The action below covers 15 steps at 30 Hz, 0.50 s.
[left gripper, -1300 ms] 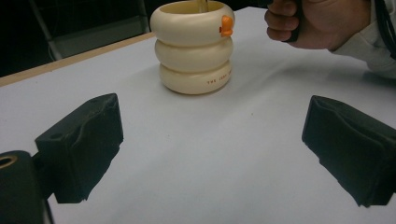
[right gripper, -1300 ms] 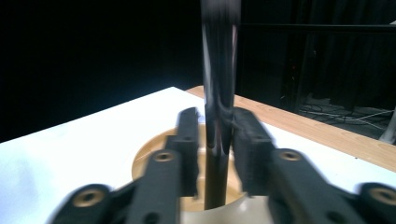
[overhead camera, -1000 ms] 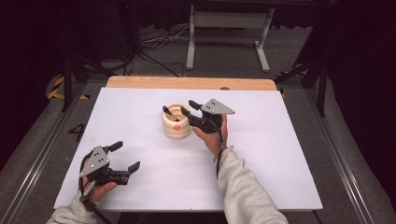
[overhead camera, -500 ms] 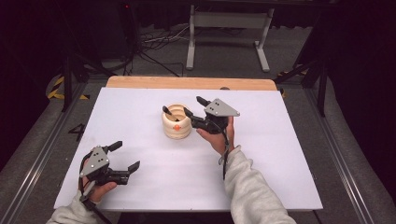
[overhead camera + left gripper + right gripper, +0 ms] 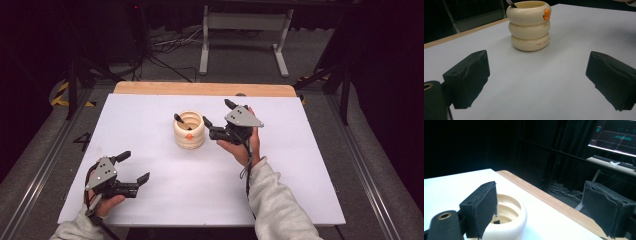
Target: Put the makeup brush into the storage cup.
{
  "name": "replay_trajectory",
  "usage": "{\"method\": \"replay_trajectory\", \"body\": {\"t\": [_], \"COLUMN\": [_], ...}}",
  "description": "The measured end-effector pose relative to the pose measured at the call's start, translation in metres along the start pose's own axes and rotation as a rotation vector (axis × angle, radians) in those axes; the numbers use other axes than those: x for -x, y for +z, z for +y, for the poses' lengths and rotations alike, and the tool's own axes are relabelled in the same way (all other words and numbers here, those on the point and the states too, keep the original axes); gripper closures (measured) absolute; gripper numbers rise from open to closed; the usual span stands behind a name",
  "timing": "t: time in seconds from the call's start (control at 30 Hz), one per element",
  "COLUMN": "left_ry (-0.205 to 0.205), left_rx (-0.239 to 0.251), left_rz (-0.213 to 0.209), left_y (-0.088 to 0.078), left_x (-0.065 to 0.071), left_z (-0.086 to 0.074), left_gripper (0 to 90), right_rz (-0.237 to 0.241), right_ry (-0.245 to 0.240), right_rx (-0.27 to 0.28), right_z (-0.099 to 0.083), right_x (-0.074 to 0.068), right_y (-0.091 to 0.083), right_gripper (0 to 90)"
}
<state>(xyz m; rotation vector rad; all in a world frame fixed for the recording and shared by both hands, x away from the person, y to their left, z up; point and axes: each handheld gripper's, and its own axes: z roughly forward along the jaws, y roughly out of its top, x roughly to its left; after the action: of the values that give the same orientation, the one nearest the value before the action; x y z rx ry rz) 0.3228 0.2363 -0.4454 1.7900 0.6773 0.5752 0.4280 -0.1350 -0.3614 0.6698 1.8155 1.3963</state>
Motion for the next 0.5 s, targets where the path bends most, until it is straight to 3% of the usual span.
{"method": "replay_trajectory", "body": {"t": [0.5], "left_ry": [0.006], "left_rx": [-0.002], "left_rz": [0.005], "left_y": [0.0], "left_x": [0.0], "left_z": [0.0], "left_gripper": [5.8], "right_rz": [-0.04], "right_ry": [-0.039], "right_rx": [0.004], "right_z": [0.002], "right_x": [0.005], "right_y": [-0.022], "right_gripper": [9.1]}}
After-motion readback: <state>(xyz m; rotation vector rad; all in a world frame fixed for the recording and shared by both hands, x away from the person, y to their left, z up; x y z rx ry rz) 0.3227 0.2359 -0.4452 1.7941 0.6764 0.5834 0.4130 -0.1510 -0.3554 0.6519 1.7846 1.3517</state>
